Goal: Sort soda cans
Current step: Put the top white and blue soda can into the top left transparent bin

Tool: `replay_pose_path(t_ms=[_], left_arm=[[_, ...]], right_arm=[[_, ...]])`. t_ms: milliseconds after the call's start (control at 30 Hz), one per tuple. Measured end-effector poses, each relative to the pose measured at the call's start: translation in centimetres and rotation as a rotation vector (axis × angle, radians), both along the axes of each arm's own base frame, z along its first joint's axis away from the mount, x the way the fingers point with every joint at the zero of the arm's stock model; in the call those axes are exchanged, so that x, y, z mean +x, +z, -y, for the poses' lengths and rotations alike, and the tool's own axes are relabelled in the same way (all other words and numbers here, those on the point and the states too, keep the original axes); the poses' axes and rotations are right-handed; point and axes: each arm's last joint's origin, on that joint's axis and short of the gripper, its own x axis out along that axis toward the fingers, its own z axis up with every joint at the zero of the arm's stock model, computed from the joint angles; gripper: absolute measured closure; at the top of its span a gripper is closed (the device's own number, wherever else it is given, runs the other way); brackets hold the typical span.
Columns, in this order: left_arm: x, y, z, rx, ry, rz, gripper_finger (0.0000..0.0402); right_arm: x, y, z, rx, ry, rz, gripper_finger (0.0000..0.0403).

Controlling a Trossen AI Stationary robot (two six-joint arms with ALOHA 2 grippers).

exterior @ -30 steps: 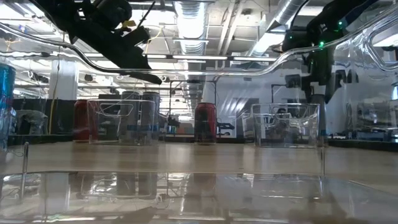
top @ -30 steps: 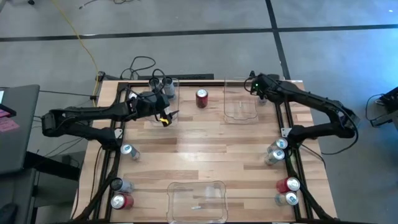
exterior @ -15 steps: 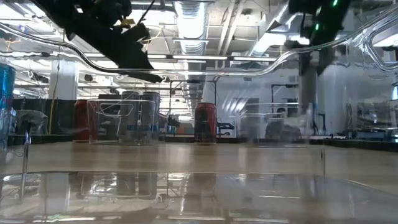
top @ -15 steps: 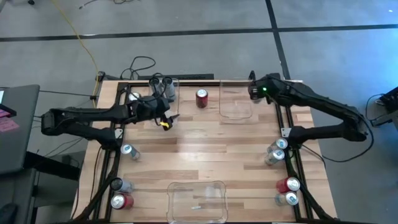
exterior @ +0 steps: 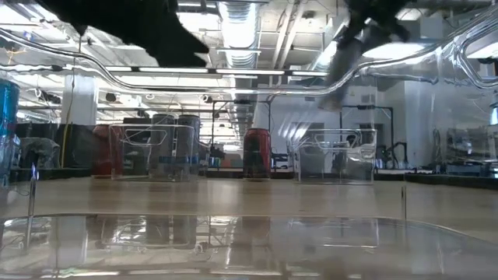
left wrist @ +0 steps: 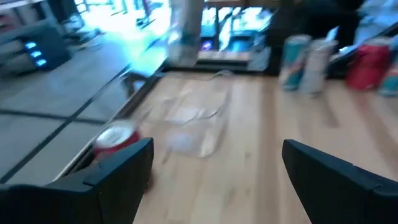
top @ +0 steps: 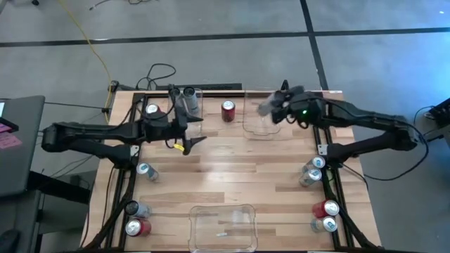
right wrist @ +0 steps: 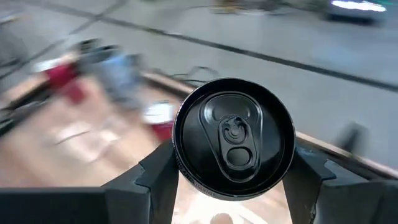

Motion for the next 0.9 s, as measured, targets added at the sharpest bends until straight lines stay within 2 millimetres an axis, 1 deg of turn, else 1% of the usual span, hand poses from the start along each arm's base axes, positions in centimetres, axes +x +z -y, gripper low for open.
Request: replay_pose_path(t_ms=[167,300,433,567,733,900], left_arm=[[1.5,-0.6,-0.1,-0.002,-0.04,0.034,0.0052],[2.3,-1.3,0.0,-0.021,-0.088,0.035,0.0052],[2.8,-1.5,0.5,-0.02,-0.186,0.046,0.005],[2.8,-1.4,0.9,-0.002,-0.217,0.049,0.0039],[3.3,-0.9,0.8,0.006,-0.206,0.118,0.0014],[5.2,-1.4,0.6,-0.016,-0.203,0.064,0.0002]], right_arm=[[4.3,-0.7,-1.6,-0.047,0.239,0.029,0.0182],[6.7,-2.0,-2.5,-0.059,0.317,0.005,0.018],[8.6,-3.6,-3.0,-0.051,0.344,-0.03,0.0179],[9.9,-4.4,-3.7,-0.029,0.422,-0.011,0.0181],[11.5,-4.3,-4.9,-0.044,0.523,0.011,0.018],[13.1,-3.9,-6.1,-0.099,0.581,0.003,0.0179]])
